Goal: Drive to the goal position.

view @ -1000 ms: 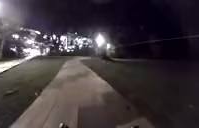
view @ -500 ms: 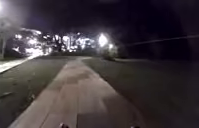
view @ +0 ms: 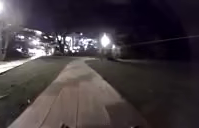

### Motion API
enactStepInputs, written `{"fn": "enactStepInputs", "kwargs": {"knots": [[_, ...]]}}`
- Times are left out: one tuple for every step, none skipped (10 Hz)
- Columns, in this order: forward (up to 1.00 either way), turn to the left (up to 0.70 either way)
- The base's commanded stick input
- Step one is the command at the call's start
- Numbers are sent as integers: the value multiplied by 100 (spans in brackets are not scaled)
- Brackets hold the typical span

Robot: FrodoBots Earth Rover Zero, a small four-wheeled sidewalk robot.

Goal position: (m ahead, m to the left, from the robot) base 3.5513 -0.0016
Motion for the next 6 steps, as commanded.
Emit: {"fn": "enactStepInputs", "kwargs": {"knots": [[45, 27], [45, 27], [45, 27], [45, 27], [45, 27], [45, 27]]}}
